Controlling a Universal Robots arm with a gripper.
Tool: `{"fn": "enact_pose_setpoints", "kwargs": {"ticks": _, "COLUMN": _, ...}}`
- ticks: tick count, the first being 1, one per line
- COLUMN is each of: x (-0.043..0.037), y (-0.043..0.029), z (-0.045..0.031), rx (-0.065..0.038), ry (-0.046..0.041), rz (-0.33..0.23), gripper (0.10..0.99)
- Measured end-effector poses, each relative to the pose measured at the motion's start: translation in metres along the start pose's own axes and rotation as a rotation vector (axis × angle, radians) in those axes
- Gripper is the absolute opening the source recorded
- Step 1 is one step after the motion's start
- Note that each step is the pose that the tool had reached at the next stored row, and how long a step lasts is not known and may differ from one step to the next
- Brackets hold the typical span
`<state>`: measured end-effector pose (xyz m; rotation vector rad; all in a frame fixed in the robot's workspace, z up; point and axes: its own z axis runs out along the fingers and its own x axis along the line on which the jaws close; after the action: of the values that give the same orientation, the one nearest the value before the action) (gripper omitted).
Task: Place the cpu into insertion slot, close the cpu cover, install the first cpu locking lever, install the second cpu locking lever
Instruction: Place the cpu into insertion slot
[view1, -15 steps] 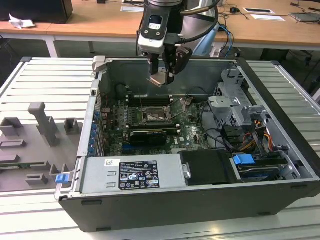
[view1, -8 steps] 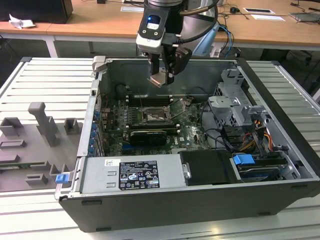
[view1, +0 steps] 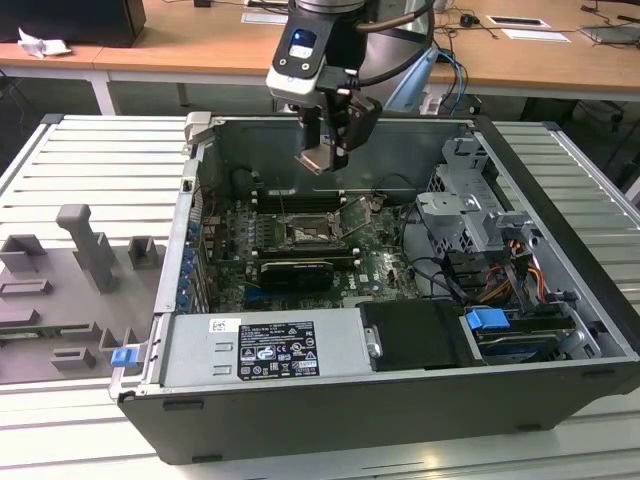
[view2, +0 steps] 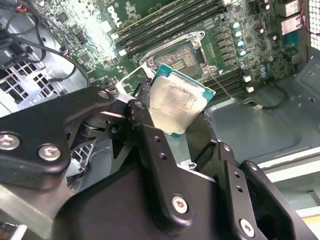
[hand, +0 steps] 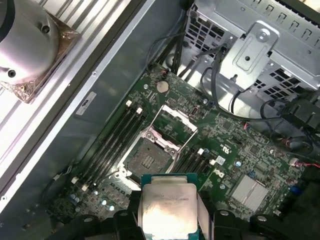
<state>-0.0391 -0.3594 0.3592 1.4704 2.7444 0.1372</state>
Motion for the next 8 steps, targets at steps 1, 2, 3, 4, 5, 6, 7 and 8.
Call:
{"fn": "enact_pose_setpoints", "kwargs": {"ticks": 1, "x": 0.0000, "y": 0.0000, "z": 0.0001, "rx": -0.001, "ry": -0.0026, "rz": 0.029, "gripper": 0.529}}
{"fn": "enact_pose_setpoints", "kwargs": {"ticks": 2, "x": 0.0000, "y": 0.0000, "z": 0.0002, "rx": -0.001, "ry": -0.0044, "rz": 0.048, "gripper": 0.529}}
{"fn": "enact_pose_setpoints", "kwargs": {"ticks": 3, "x": 0.0000, "y": 0.0000, "z": 0.0002, "rx": -0.001, "ry": -0.0054, "rz": 0.059, "gripper": 0.529}}
{"fn": "enact_pose_setpoints", "kwargs": {"ticks": 4, "x": 0.0000, "y": 0.0000, "z": 0.0003, "rx": -0.001, "ry": -0.0064, "rz": 0.072, "gripper": 0.529}}
{"fn": "enact_pose_setpoints", "kwargs": {"ticks": 5, "x": 0.0000, "y": 0.0000, "z": 0.0003, "rx": -0.002, "ry": -0.0082, "rz": 0.091, "gripper": 0.529}}
{"fn": "enact_pose_setpoints", "kwargs": {"ticks": 6, "x": 0.0000, "y": 0.0000, "z": 0.0003, "rx": -0.002, "ry": -0.0092, "rz": 0.103, "gripper": 0.529}}
{"fn": "enact_pose_setpoints", "kwargs": {"ticks": 7, "x": 0.0000, "y": 0.0000, "z": 0.0003, "rx": -0.002, "ry": -0.0104, "rz": 0.116, "gripper": 0.529}}
{"fn": "enact_pose_setpoints", "kwargs": {"ticks": 8, "x": 0.0000, "y": 0.0000, "z": 0.0004, "rx": -0.003, "ry": -0.0122, "rz": 0.136, "gripper": 0.529}}
